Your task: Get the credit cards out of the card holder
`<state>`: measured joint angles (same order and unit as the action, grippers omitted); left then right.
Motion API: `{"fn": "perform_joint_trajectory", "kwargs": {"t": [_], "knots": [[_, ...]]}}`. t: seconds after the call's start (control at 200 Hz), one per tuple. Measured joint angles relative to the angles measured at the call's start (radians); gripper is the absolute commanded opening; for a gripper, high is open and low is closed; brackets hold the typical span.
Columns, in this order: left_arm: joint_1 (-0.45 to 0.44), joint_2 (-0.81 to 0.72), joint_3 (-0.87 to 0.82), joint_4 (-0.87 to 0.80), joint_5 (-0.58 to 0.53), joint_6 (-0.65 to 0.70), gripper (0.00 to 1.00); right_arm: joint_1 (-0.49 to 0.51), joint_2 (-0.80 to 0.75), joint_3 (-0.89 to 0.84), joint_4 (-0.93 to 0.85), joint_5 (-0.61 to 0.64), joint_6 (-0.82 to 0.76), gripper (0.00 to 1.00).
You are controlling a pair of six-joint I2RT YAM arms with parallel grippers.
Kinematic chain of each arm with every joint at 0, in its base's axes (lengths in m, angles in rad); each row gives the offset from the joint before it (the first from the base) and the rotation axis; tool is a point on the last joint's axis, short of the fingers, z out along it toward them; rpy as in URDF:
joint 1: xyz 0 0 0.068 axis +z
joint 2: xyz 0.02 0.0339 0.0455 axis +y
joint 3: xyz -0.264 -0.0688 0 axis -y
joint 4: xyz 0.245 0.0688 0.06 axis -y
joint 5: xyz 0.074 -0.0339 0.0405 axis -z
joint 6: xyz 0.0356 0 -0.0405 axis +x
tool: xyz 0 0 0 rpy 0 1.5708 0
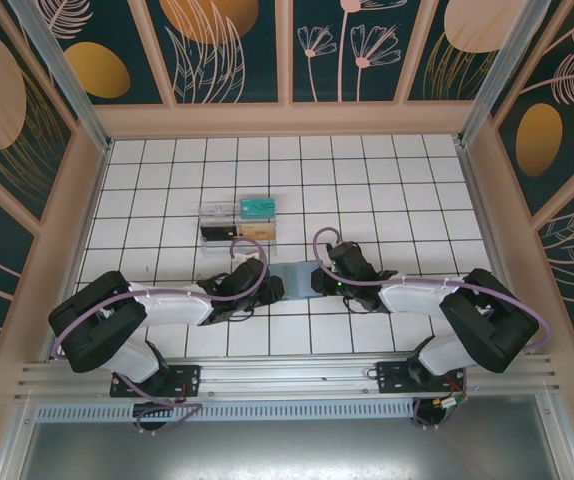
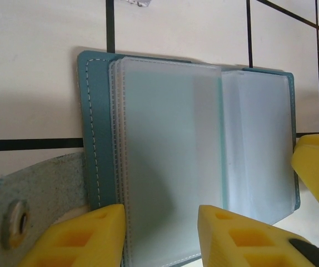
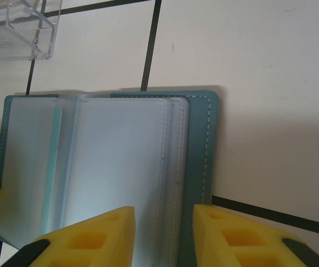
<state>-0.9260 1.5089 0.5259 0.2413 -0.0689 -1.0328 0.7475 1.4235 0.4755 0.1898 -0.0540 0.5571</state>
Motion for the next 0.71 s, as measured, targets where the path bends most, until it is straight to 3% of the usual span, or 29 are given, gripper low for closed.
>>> {"fn": "perform_joint_trajectory", "kwargs": {"t": [0.07,0.175,0.43,0.636,0.706], "knots": [[0.0,0.006,0.001,0.016,0.01,0.003,0.44,0.0,0.003,0.0,0.004,0.0,0.001,0.34],[0.0,0.01,0.001,0.052,0.039,0.01,0.64,0.0,0.012,0.0,0.013,0.0,0.003,0.34],[0.0,0.011,0.0,0.13,0.105,0.019,0.72,0.0,0.027,0.0,0.044,-0.008,0.008,0.33],[0.0,0.011,0.001,0.16,0.129,0.035,0.86,0.0,0.029,0.0,0.048,-0.018,0.012,0.33],[0.0,0.013,0.003,0.164,0.137,0.037,0.86,0.0,0.028,0.0,0.048,-0.018,0.019,0.34]]}}
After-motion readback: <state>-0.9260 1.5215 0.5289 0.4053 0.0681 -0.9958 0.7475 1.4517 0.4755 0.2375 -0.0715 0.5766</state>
